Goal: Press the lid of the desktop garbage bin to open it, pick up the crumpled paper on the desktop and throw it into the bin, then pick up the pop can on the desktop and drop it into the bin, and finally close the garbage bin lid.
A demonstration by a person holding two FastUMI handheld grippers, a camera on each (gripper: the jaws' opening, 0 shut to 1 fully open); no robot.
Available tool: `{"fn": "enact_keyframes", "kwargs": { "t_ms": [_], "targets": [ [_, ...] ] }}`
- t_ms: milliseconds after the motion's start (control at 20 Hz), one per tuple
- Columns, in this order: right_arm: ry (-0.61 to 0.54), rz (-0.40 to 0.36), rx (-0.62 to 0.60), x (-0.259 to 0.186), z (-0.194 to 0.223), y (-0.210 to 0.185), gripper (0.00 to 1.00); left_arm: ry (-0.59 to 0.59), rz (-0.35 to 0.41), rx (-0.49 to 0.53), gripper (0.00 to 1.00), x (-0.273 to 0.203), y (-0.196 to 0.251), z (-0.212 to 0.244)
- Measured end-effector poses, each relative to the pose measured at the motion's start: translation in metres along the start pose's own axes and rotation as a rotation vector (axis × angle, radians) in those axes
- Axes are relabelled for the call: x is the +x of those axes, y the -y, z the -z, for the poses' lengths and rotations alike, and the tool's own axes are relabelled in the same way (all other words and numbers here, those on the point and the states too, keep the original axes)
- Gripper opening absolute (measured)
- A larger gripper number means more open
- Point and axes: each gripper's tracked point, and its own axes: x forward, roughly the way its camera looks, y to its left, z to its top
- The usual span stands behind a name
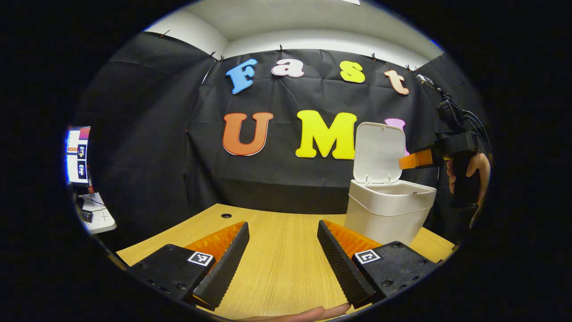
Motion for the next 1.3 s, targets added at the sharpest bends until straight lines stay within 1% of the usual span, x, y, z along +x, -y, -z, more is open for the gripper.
{"fn": "enact_keyframes", "kwargs": {
  "t_ms": [100, 350, 450, 500, 550, 650, 800, 900, 950, 1000, 1100, 1150, 1250, 1300],
  "targets": [
    [0.016, -0.007, 0.012, -0.003, -0.014, -0.001, 0.83, 0.004, 0.004, 0.003, 0.98, -0.001, 0.002, -0.001],
    [0.060, -0.018, -0.003, -0.009, -0.057, -0.007, 0.93, 0.000, 0.020, 0.005, 0.98, -0.003, 0.003, 0.000],
    [0.068, -0.038, 0.020, -0.011, -0.073, -0.013, 0.94, -0.012, 0.043, -0.018, 0.99, -0.004, 0.008, 0.001],
    [0.072, -0.048, 0.030, -0.012, -0.083, -0.017, 0.94, -0.010, 0.056, -0.025, 0.99, -0.005, 0.011, 0.000],
    [0.084, -0.045, 0.031, -0.012, -0.095, -0.017, 0.93, -0.005, 0.062, -0.024, 0.99, -0.007, 0.011, -0.001],
    [0.111, -0.013, 0.014, -0.008, -0.118, -0.015, 0.94, 0.005, 0.059, -0.008, 0.99, -0.008, 0.011, -0.004],
    [0.116, 0.005, -0.006, 0.005, -0.139, -0.020, 0.94, 0.013, 0.014, 0.035, 0.99, -0.007, 0.002, -0.003],
    [0.139, 0.019, -0.013, 0.013, -0.157, -0.021, 0.94, 0.003, 0.023, 0.038, 0.99, -0.005, 0.008, 0.001],
    [0.139, 0.015, -0.004, 0.021, -0.160, -0.023, 0.95, -0.007, 0.032, 0.033, 0.99, -0.005, 0.010, 0.003],
    [0.116, 0.002, 0.019, 0.029, -0.158, -0.027, 0.97, -0.013, 0.035, 0.031, 0.99, -0.005, 0.011, 0.004],
    [0.088, 0.028, 0.036, 0.045, -0.154, -0.020, 0.92, -0.017, 0.024, 0.027, 0.99, -0.005, 0.005, 0.003],
    [0.108, 0.032, 0.035, 0.051, -0.158, -0.020, 0.93, -0.015, 0.018, 0.024, 0.99, -0.006, 0.004, 0.003],
    [0.177, 0.068, 0.041, 0.060, -0.179, -0.007, 0.97, -0.019, 0.011, 0.018, 0.99, -0.005, 0.003, 0.004],
    [0.200, 0.073, 0.054, 0.066, -0.186, -0.005, 0.95, -0.023, 0.010, 0.014, 0.99, -0.004, 0.002, 0.005]
  ]
}}
